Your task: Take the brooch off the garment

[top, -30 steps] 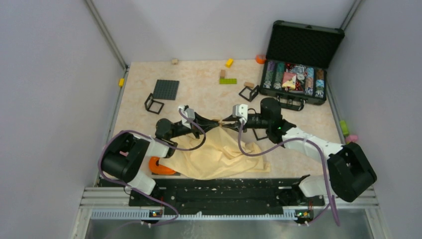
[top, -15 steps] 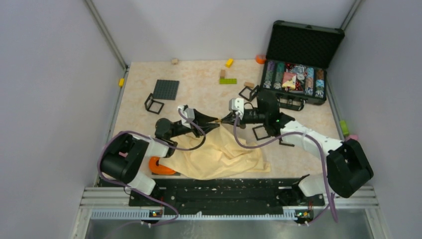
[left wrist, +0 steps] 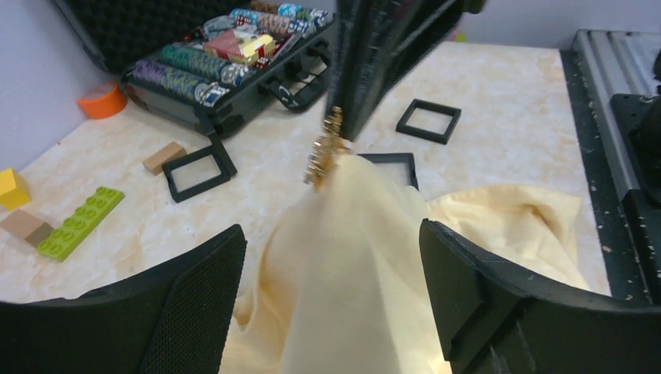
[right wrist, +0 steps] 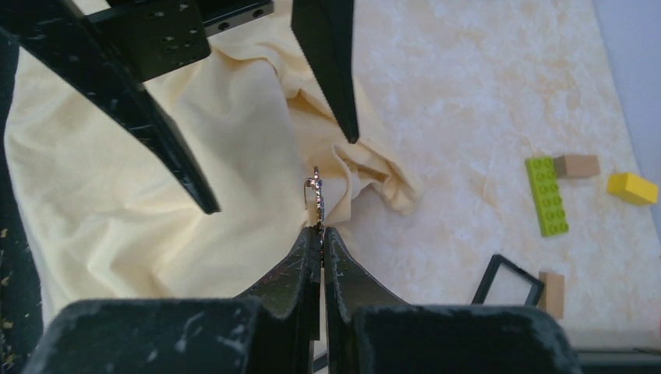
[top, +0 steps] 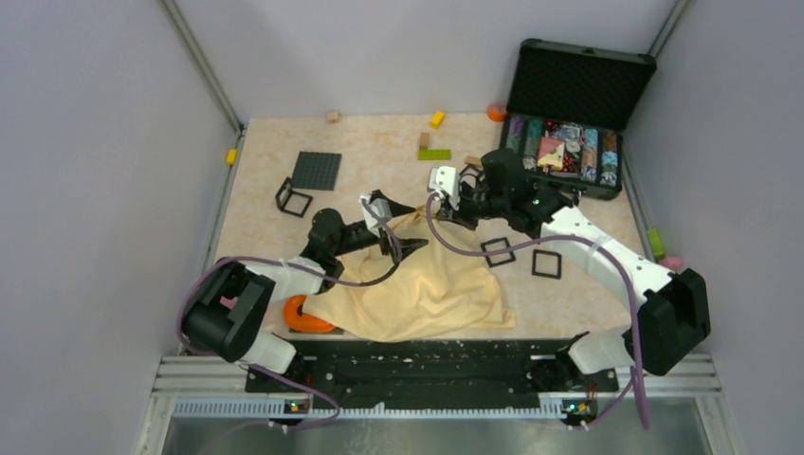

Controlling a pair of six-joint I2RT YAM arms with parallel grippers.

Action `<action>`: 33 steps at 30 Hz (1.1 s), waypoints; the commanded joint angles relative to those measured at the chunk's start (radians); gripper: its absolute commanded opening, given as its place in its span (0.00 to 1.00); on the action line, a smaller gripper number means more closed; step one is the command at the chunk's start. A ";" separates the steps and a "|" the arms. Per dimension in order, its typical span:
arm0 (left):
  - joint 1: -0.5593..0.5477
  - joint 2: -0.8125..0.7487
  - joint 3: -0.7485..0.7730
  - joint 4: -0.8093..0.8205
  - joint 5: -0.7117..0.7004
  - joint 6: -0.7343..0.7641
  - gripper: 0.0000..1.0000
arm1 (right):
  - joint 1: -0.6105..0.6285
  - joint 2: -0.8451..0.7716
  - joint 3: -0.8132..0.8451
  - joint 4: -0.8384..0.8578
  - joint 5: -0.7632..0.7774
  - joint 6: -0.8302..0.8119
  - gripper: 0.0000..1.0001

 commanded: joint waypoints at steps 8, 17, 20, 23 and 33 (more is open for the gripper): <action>-0.054 0.016 0.137 -0.385 -0.109 0.204 0.52 | 0.062 -0.017 0.097 -0.156 0.108 -0.054 0.00; -0.071 0.008 0.152 -0.451 -0.121 0.248 0.00 | 0.071 -0.007 0.109 -0.198 0.170 -0.065 0.00; -0.070 -0.027 0.124 -0.434 -0.185 0.254 0.00 | 0.071 -0.003 0.099 -0.214 0.199 -0.068 0.00; -0.069 -0.049 0.115 -0.452 -0.217 0.262 0.00 | 0.071 0.000 0.088 -0.216 0.219 -0.069 0.00; -0.086 -0.077 0.080 -0.362 -0.103 0.261 0.77 | 0.073 0.019 0.125 -0.205 0.140 -0.063 0.00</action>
